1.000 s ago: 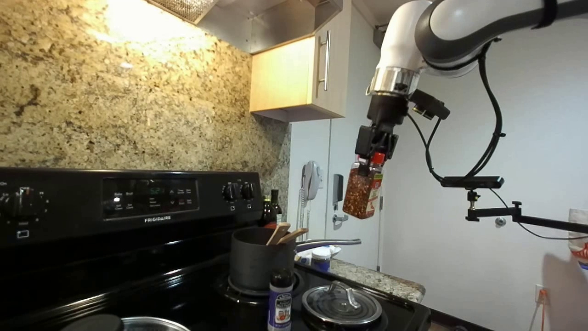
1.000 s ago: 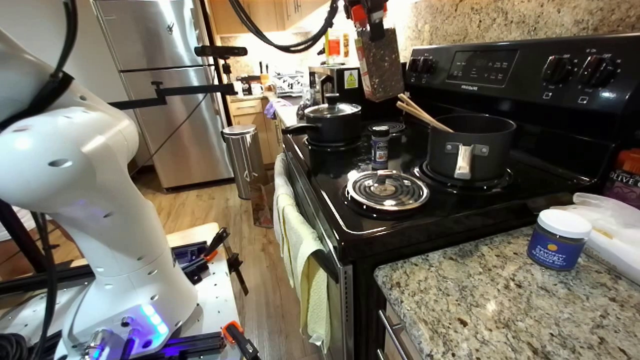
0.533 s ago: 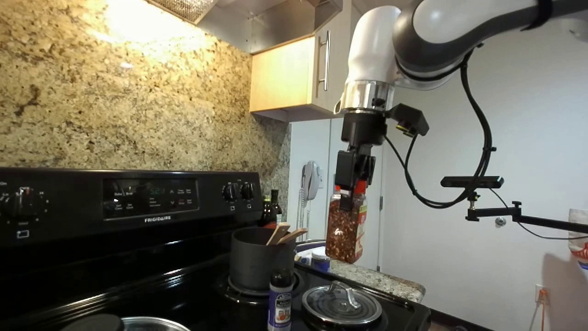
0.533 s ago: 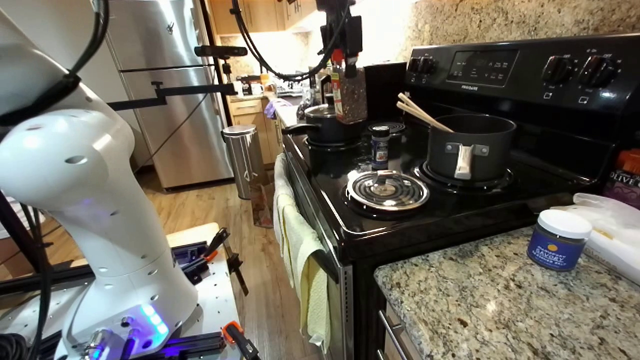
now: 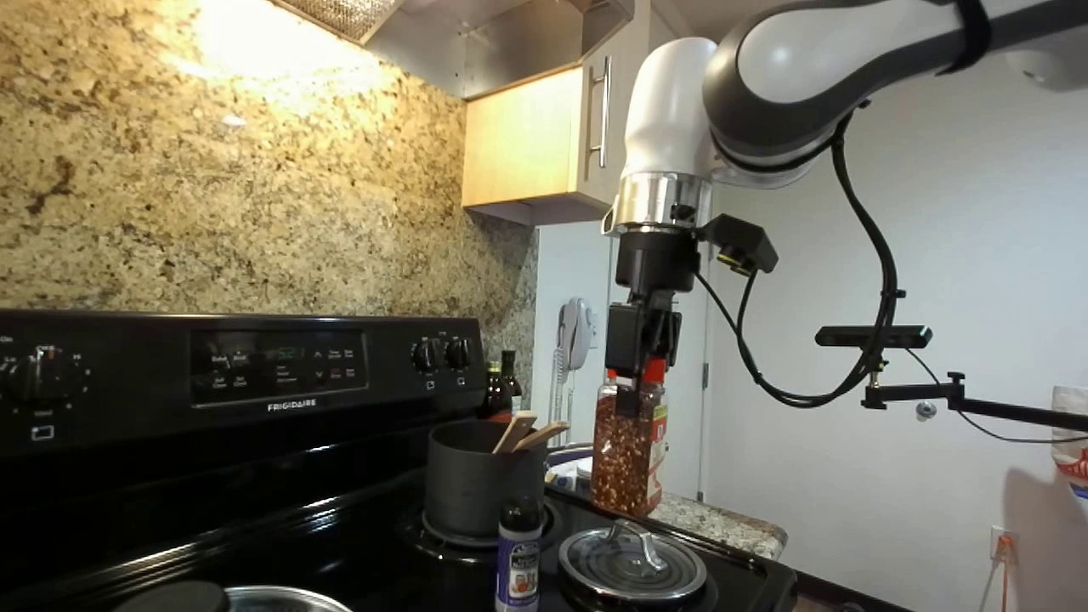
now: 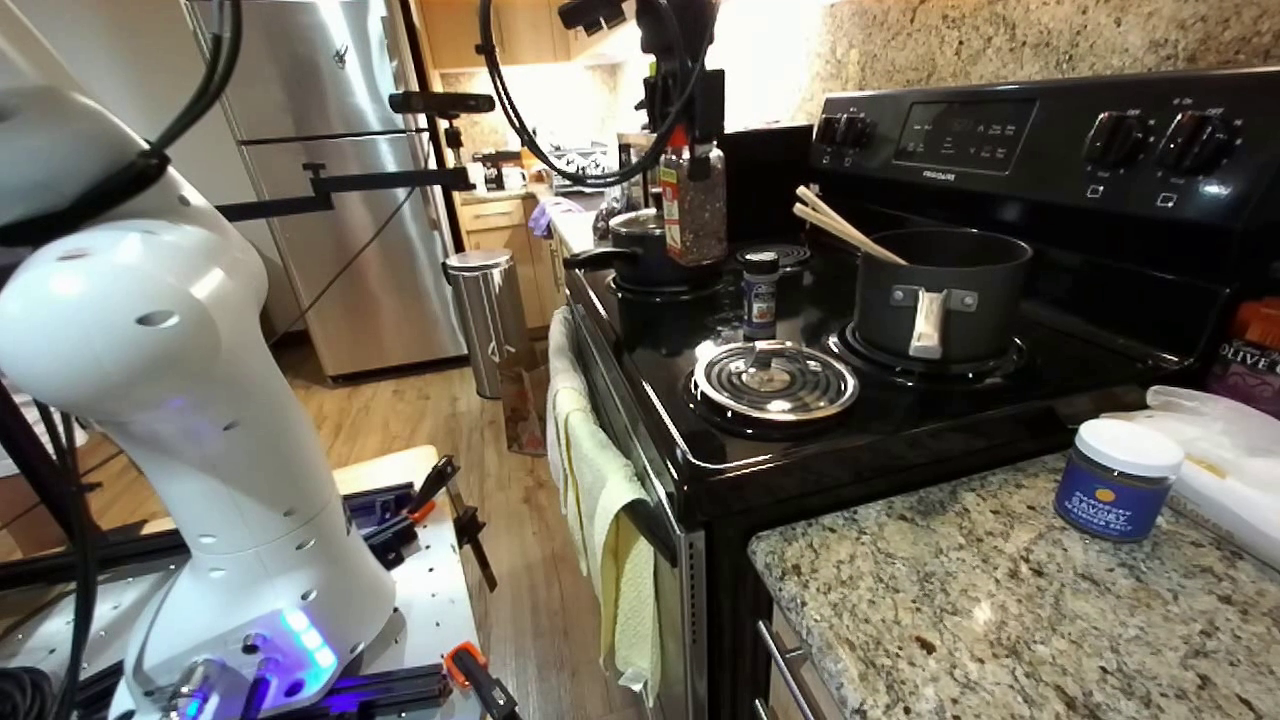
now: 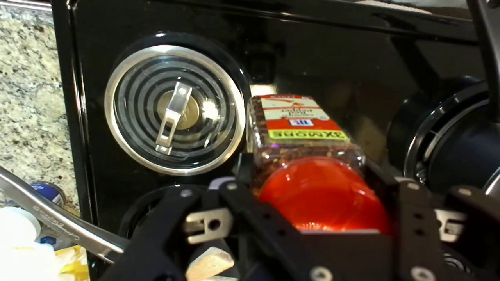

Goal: Get the colourless jar on the right counter and put it in the of the stove

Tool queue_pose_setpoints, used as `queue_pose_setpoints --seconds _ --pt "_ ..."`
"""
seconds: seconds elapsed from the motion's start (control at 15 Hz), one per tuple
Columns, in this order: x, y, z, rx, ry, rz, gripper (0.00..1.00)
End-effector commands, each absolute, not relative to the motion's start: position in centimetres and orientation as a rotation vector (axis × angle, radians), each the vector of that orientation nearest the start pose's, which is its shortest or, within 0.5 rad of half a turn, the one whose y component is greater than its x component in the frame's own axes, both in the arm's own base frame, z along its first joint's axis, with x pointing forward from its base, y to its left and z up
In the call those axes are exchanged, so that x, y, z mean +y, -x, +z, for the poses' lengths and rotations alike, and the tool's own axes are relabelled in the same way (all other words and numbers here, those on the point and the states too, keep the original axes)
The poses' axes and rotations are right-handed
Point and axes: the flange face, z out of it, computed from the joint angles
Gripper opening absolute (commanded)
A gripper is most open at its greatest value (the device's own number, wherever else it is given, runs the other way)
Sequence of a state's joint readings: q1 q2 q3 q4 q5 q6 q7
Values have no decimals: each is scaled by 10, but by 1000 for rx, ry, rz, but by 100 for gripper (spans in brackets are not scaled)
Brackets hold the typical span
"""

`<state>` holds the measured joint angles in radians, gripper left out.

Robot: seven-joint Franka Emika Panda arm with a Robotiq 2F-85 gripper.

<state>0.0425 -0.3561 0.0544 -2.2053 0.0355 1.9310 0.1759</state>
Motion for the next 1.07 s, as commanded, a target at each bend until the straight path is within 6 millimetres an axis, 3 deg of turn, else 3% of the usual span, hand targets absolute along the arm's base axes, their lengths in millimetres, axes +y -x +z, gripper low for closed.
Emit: queue_pose_setpoints --seconds 0.0,0.4,0.67,1.0 --pt "53 -447 531 234 3125 -90 39" --pt "106 -448 478 193 3067 -24 39" --pt "151 -466 444 117 3049 -84 39" --pt "176 -493 420 115 3056 -100 39"
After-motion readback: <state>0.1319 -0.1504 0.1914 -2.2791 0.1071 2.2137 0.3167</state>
